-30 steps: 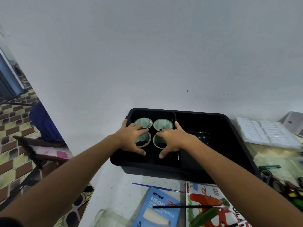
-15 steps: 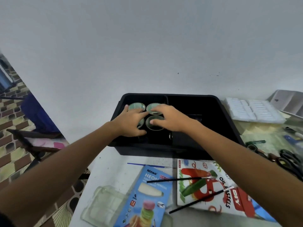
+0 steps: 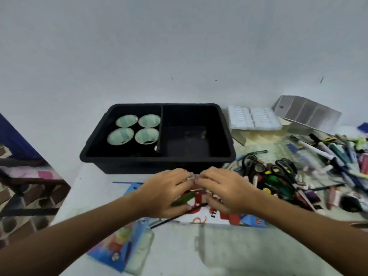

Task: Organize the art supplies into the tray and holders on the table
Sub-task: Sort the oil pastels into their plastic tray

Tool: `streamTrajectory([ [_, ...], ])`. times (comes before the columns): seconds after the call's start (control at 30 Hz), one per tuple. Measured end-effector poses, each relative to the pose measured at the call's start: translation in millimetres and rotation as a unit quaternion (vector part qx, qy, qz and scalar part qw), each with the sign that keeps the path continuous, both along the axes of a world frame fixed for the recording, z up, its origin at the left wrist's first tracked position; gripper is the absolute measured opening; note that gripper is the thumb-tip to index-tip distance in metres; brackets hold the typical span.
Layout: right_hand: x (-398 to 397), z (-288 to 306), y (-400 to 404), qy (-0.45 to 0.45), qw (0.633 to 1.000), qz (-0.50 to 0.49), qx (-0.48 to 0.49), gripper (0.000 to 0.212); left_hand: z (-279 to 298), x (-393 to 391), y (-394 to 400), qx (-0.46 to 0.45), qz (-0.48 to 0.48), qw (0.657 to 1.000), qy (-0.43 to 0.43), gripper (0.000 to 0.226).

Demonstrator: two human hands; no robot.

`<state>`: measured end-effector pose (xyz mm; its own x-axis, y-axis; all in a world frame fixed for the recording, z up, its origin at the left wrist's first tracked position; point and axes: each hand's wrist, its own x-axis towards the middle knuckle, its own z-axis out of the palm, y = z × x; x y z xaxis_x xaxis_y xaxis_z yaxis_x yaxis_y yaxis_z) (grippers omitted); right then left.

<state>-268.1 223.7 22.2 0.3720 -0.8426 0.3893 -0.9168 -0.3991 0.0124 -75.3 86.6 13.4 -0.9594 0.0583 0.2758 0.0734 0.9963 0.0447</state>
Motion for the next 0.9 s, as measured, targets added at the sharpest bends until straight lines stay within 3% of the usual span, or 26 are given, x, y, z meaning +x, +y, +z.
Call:
streamTrajectory([
  [0.13,-18.9,-31.7,25.2,0.047,0.970,-0.098,0.219,0.098,-45.0,-0.7,26.0,-0.003,0.119,0.981,-0.153,0.075],
  [0.2,-23.1,-44.5,26.7,0.054,0.964,-0.102,0.240,0.106,-60.2,-1.4,31.4,-0.017,0.157,0.970,-0.187,0.070],
  [0.47,-39.7,-53.7,21.6,0.044,0.971,-0.092,0.218,0.089,-59.1,18.8,16.5,0.003,0.291,0.932,-0.215,0.056],
  [0.67,-47.3,-47.4,18.9,0.027,0.970,-0.096,0.220,0.086,-48.6,33.5,4.6,-0.004,0.363,0.901,-0.237,0.063],
  [0.8,-42.8,-37.5,25.3,0.015,0.970,-0.099,0.220,0.078,-32.5,25.2,22.7,0.018,0.312,0.938,-0.152,0.078],
  [0.9,-37.7,-27.7,42.2,-0.013,0.981,-0.088,0.173,0.068,-24.5,5.5,45.8,0.018,0.178,0.982,-0.057,0.071],
])
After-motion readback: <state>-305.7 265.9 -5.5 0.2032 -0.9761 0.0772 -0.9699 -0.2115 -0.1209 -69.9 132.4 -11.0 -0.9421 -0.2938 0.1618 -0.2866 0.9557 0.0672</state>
